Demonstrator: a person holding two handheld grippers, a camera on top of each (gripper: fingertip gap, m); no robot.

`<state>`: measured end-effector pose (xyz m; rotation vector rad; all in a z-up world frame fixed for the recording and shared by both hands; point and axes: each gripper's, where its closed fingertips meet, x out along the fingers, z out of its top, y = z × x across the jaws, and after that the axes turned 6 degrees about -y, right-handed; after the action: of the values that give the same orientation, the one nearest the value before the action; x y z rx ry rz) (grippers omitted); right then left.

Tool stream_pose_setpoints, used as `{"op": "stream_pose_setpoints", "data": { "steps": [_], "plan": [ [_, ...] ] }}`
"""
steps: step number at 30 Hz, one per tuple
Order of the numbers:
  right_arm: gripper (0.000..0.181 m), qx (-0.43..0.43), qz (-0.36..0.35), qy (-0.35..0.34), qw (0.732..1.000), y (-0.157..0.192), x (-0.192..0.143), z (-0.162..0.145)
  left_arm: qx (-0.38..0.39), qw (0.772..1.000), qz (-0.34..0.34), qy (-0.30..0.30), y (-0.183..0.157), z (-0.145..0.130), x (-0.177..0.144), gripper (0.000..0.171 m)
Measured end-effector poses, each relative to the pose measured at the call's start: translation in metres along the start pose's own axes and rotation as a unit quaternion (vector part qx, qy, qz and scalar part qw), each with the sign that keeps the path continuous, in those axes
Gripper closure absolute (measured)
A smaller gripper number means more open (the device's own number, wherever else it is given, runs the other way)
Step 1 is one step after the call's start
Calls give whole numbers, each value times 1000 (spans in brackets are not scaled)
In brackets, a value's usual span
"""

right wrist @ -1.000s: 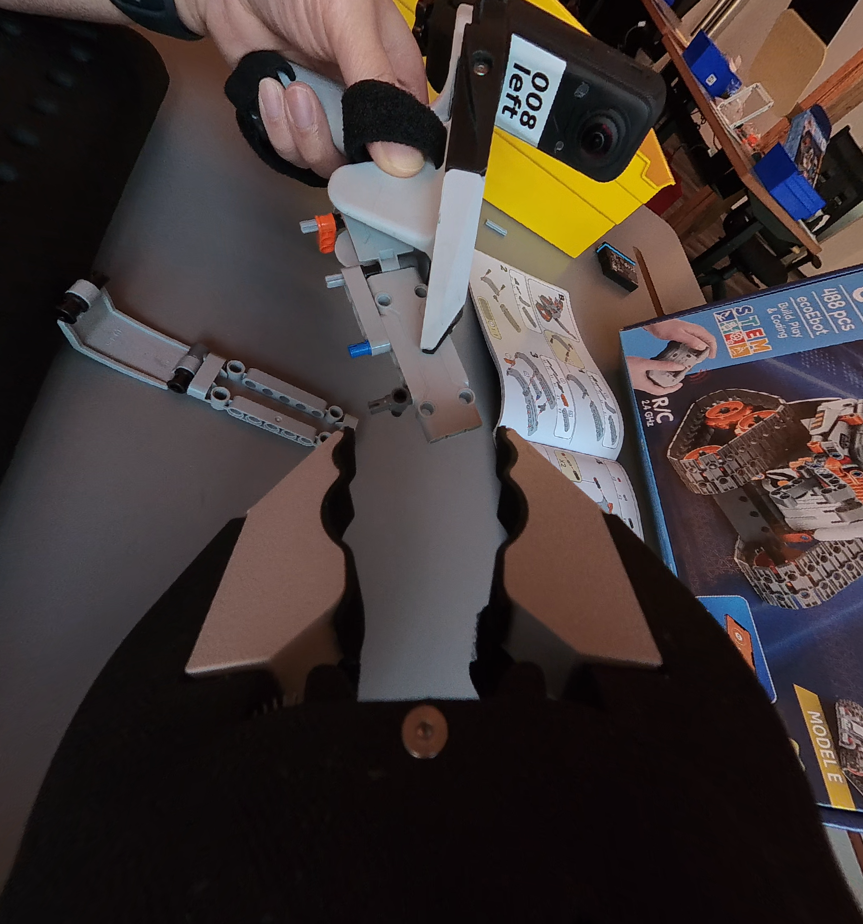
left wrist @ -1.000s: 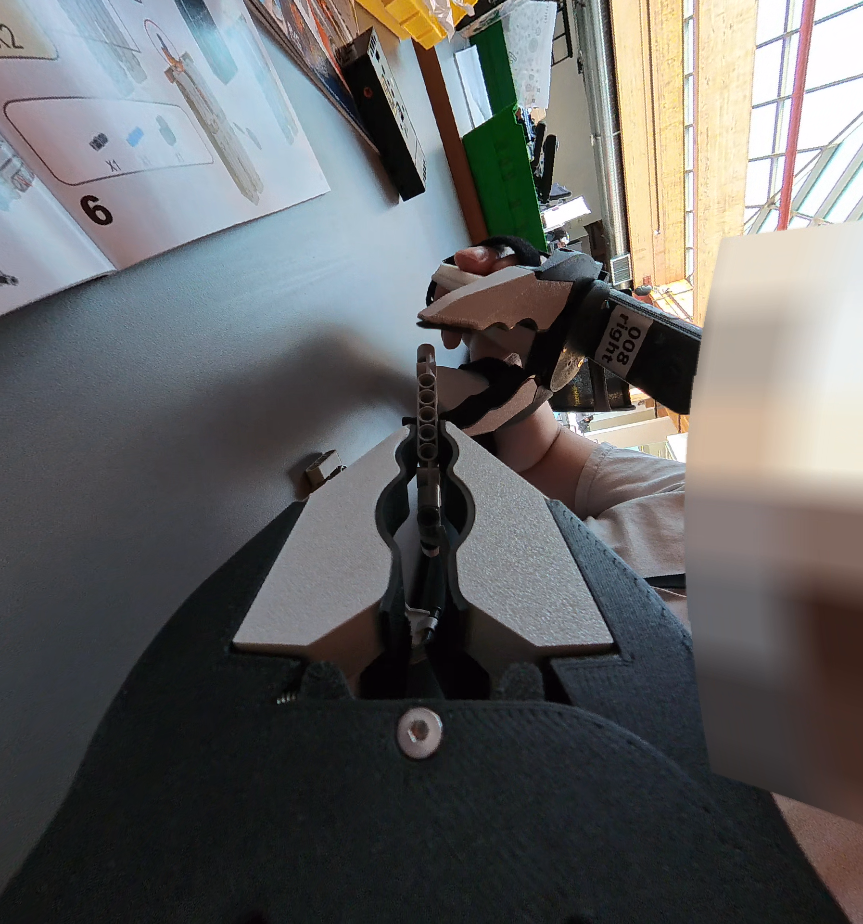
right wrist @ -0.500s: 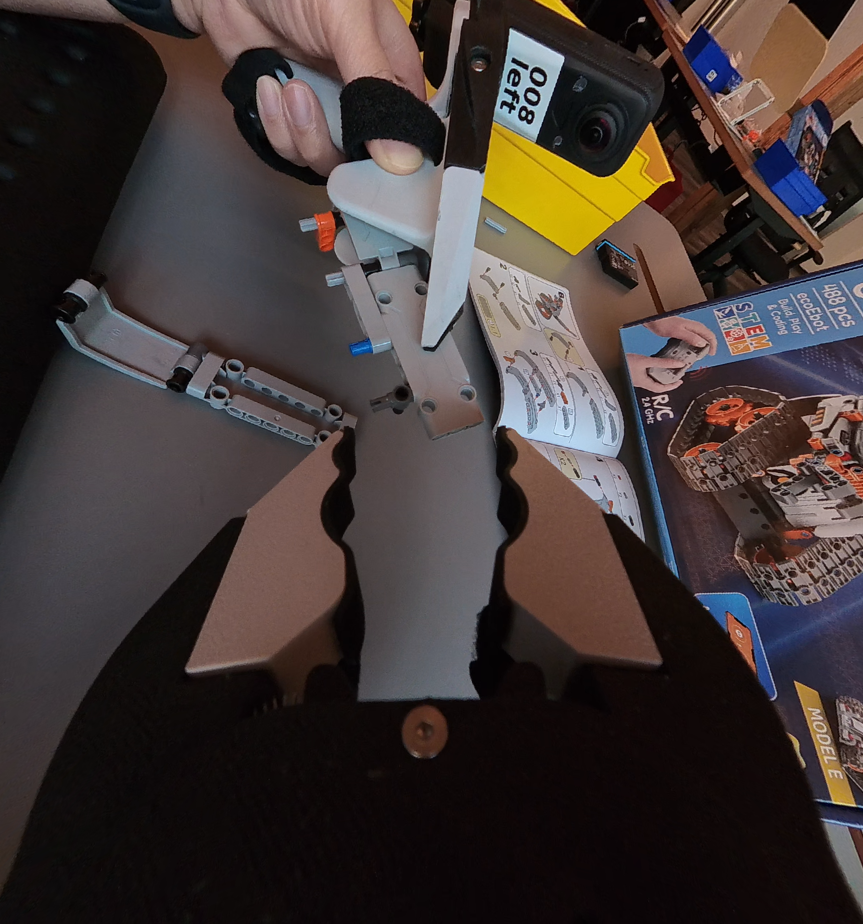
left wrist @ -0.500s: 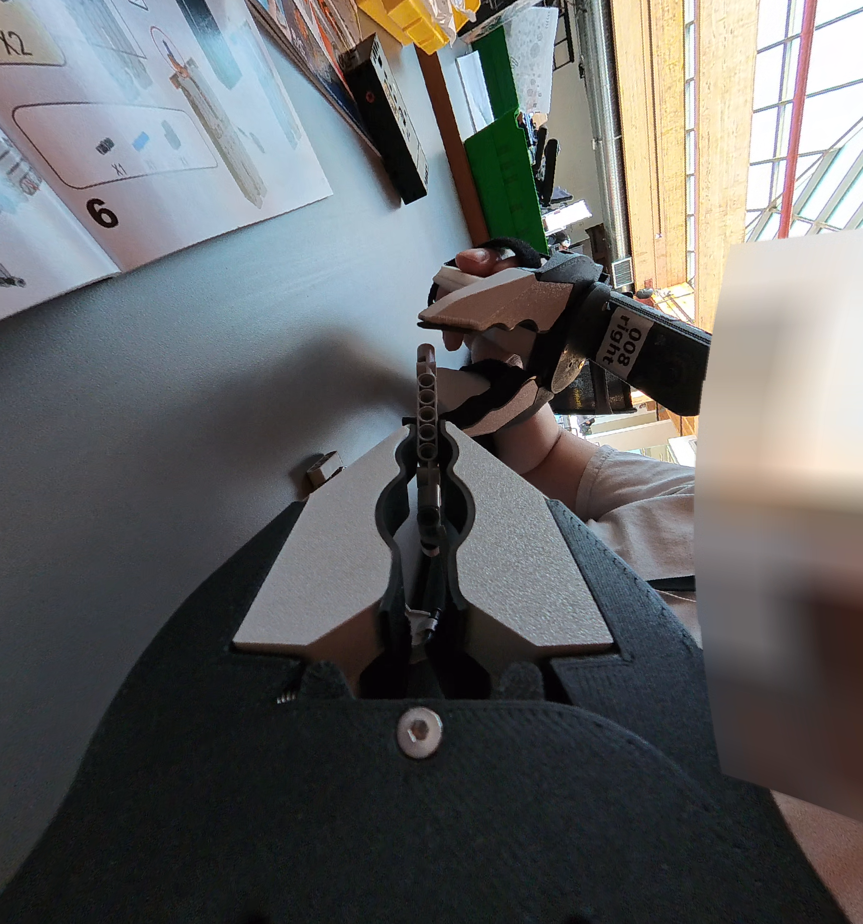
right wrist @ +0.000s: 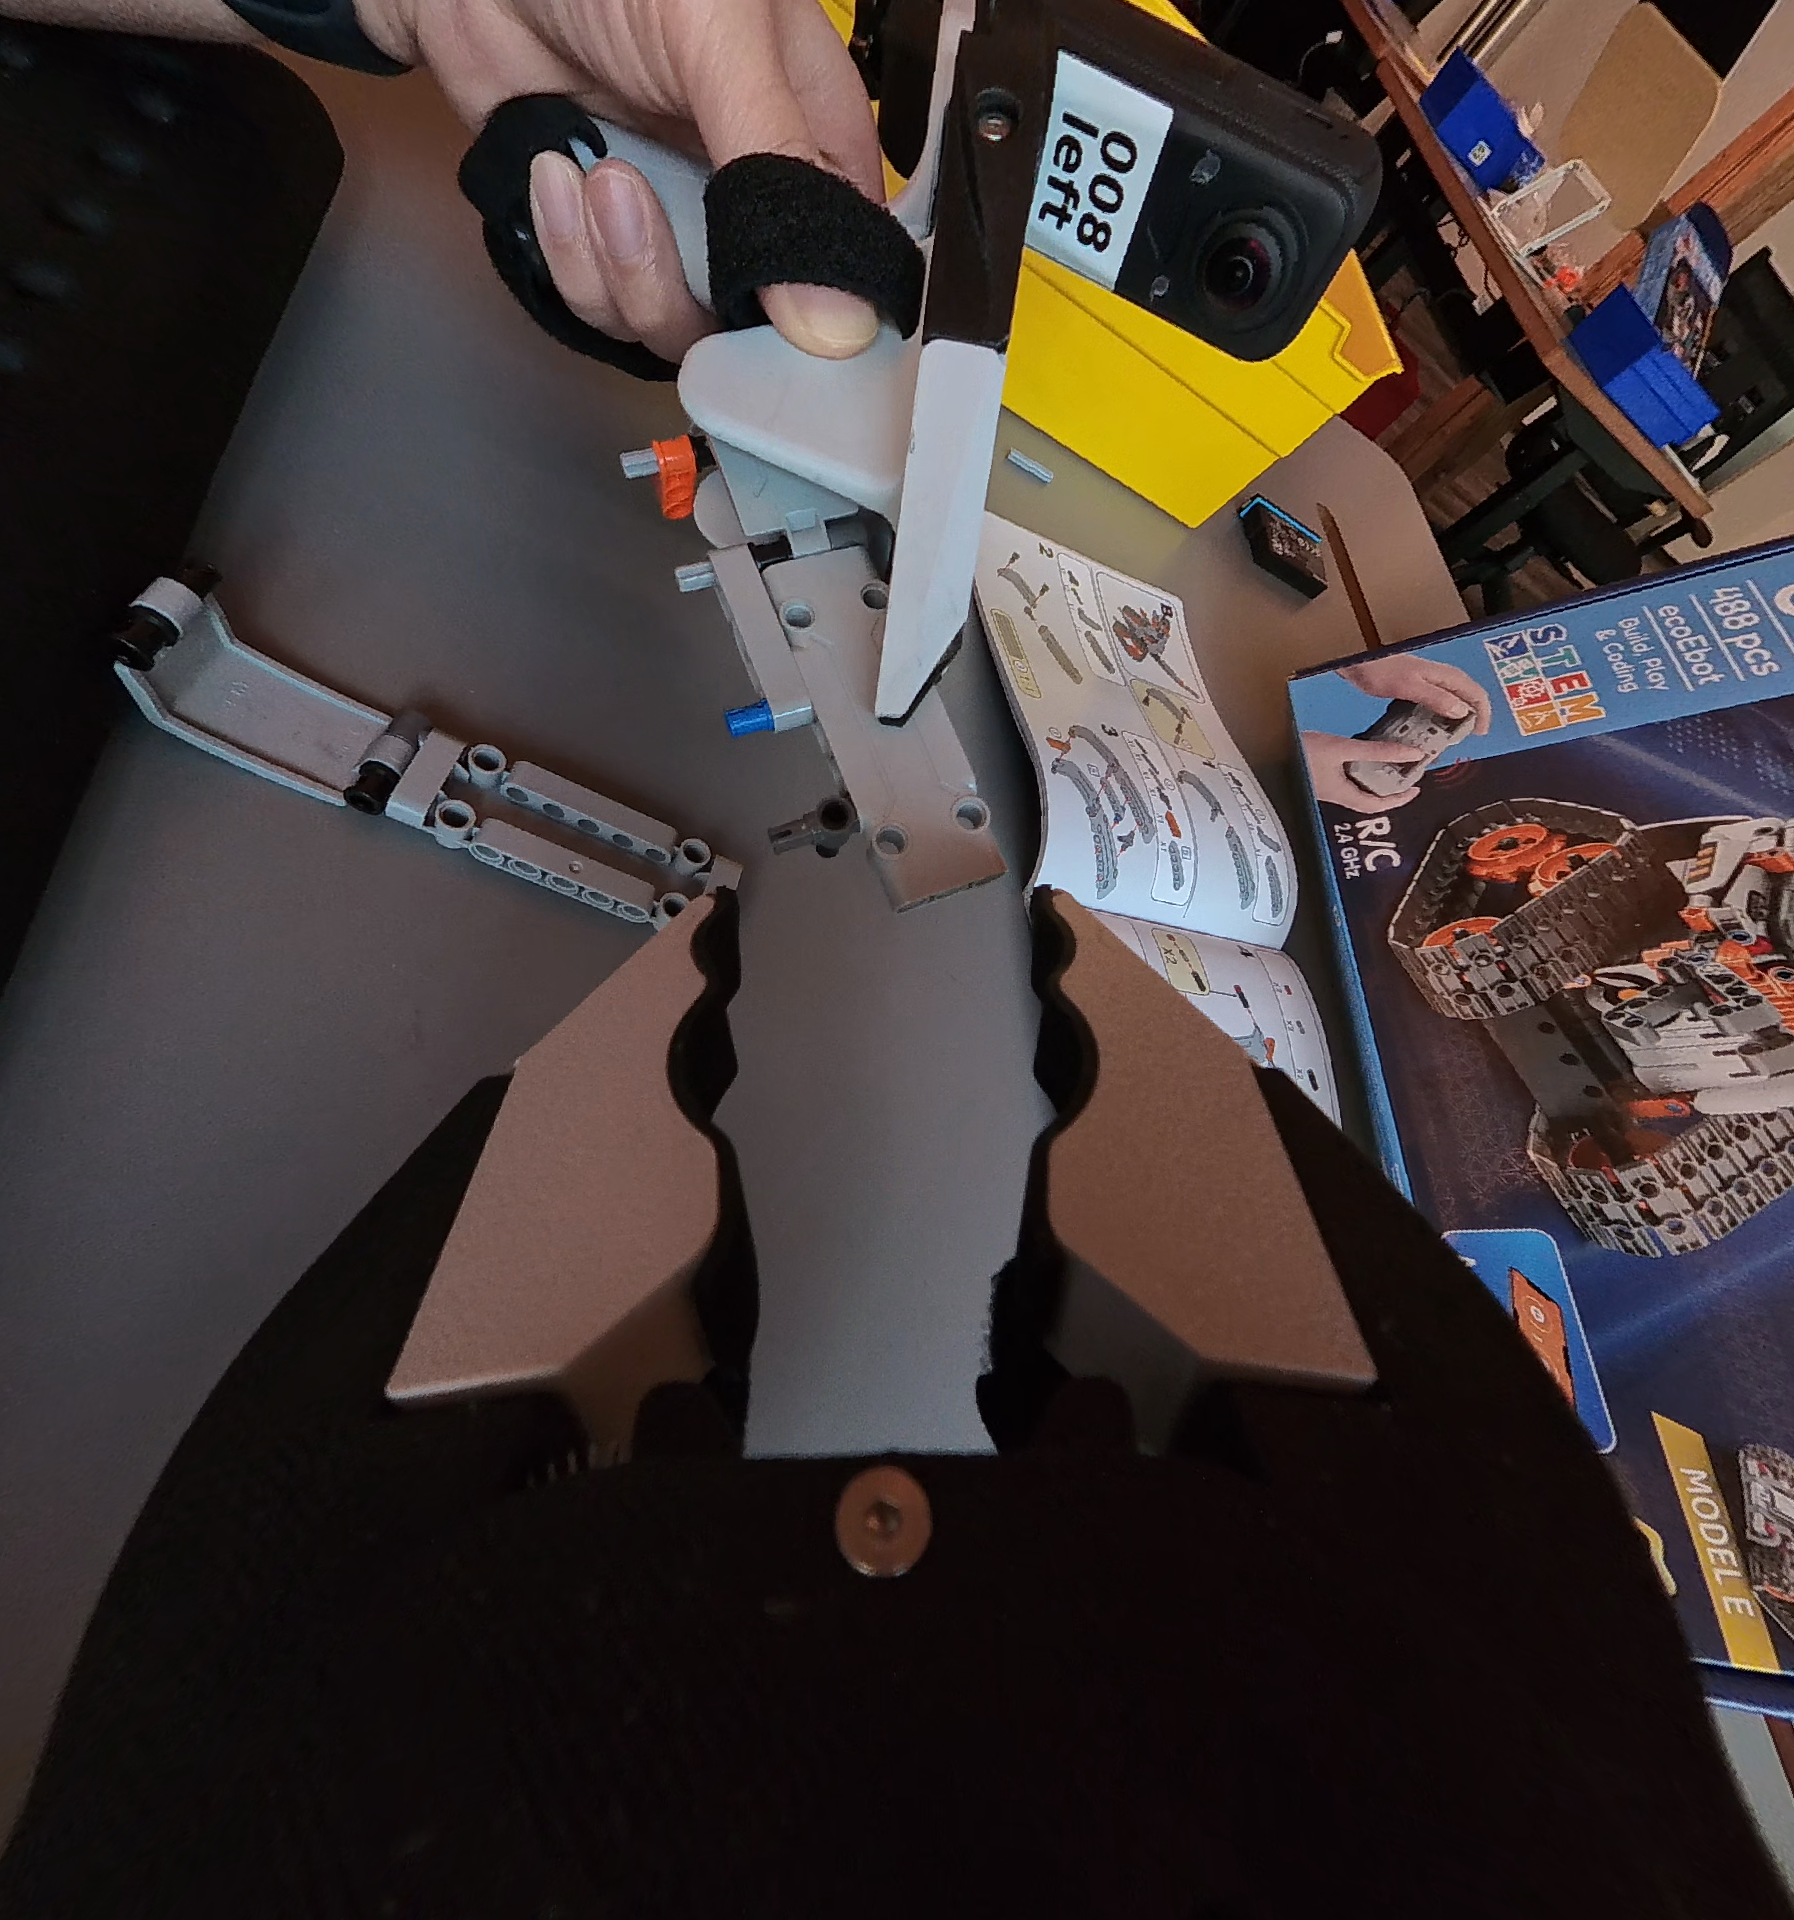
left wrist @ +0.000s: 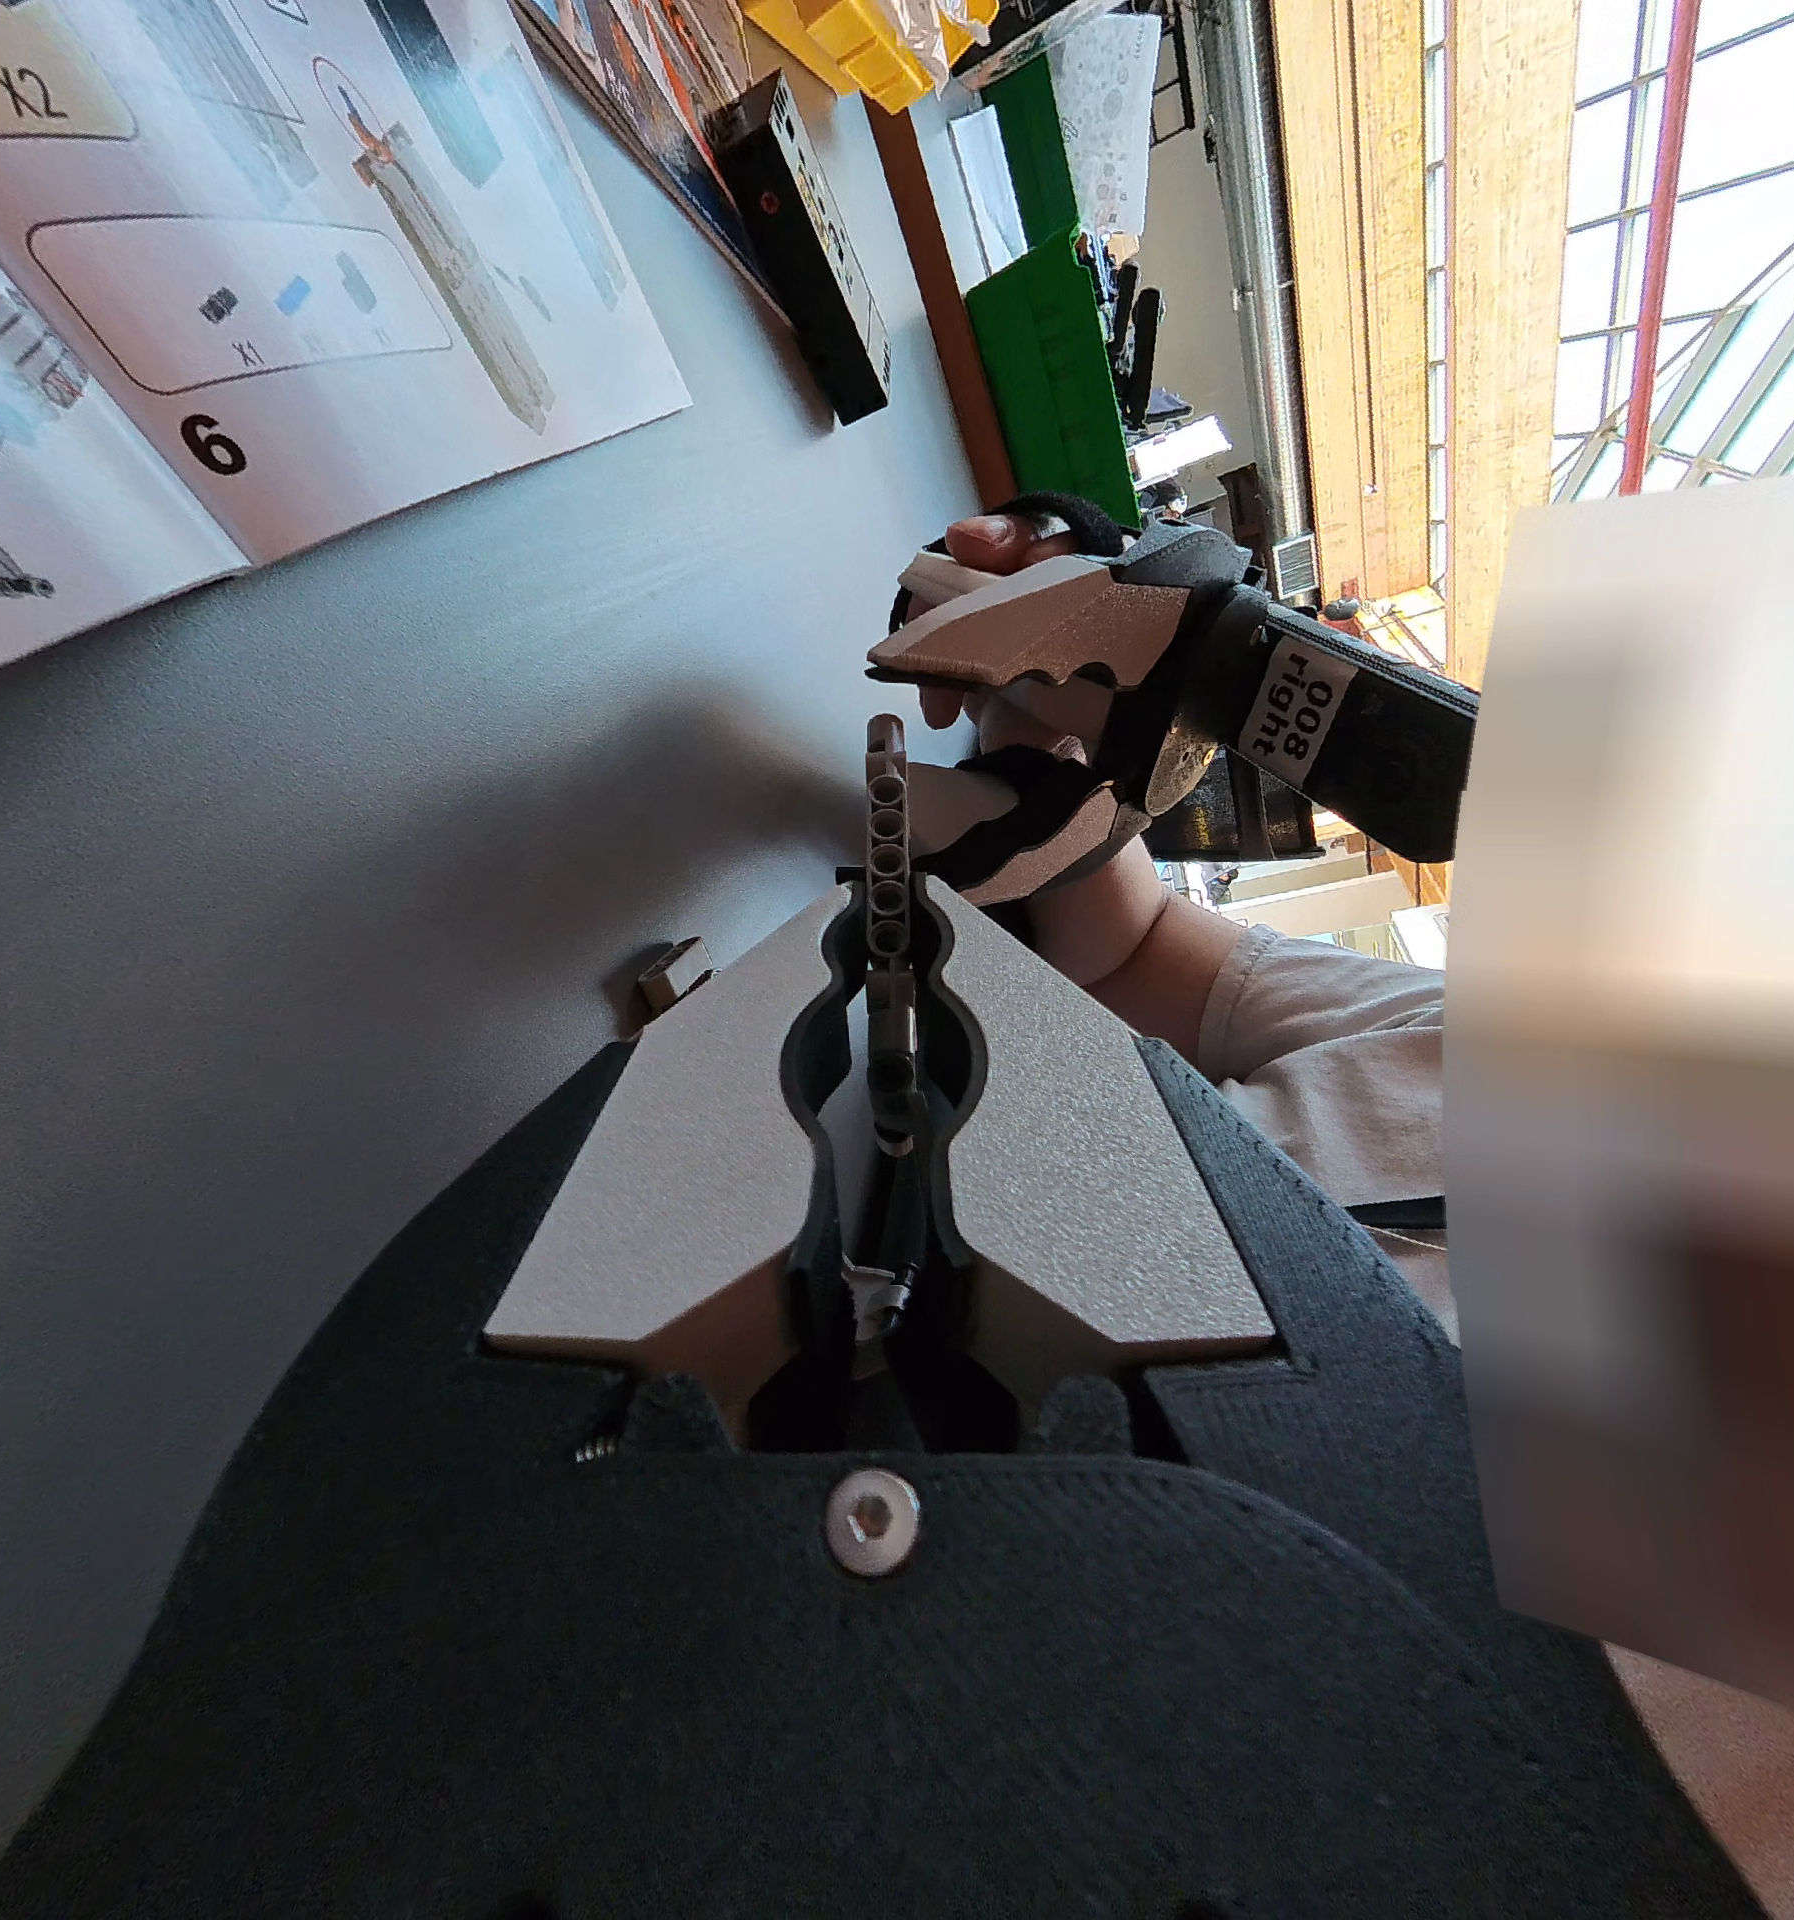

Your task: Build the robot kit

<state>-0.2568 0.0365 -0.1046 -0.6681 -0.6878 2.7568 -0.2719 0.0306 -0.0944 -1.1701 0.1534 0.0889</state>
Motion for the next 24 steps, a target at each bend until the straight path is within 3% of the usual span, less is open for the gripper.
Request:
{"op": "stream_pose_setpoints", "data": {
  "steps": [16,24],
  "plan": [
    [125,-1,6,-9,1000,2,-1,3,-4,1000,-9,11,-2,-3,2,166],
    [123,-15,36,-32,999,15,-1,12,1,999,-16,44,-5,-14,9,166]
  ]
}}
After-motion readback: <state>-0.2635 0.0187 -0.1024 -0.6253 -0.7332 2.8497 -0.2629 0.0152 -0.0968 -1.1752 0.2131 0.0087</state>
